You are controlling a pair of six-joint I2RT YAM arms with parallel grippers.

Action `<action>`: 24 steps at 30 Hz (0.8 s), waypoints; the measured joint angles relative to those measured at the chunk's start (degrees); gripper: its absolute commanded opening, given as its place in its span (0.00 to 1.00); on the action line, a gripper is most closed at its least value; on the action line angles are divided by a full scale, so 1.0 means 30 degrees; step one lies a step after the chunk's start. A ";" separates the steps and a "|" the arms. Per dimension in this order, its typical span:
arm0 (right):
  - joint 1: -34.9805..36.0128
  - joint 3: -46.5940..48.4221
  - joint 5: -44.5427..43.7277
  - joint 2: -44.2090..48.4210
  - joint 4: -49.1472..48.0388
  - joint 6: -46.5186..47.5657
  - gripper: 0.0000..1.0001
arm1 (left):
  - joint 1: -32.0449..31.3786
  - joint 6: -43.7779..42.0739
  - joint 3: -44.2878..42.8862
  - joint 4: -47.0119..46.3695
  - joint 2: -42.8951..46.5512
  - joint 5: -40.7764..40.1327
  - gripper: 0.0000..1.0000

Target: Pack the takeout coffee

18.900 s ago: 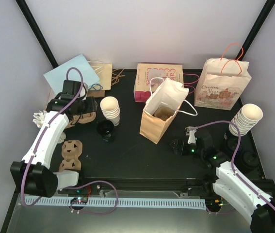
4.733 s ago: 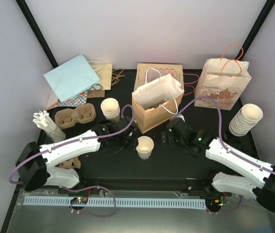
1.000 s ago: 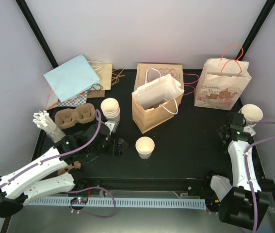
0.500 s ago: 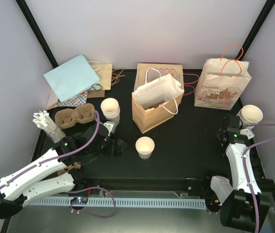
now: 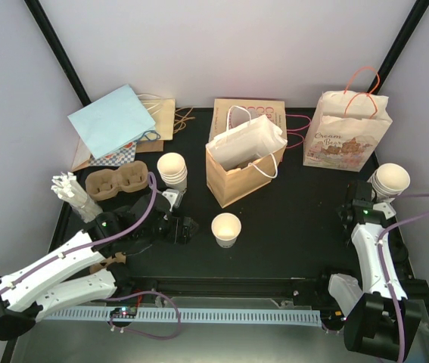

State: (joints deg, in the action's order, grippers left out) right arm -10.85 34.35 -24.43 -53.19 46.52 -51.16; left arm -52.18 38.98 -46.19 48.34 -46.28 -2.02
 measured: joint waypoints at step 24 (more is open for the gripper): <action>0.4087 0.0546 0.3096 -0.0889 -0.0401 -0.1035 0.93 | 0.0000 0.0000 0.0000 -0.0058 -0.0226 0.0000 0.94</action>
State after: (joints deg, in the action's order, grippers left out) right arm 1.41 35.99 -15.14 -55.86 45.32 -54.26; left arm -52.18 38.98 -46.19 48.16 -46.96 -2.02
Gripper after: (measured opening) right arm 0.930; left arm 0.937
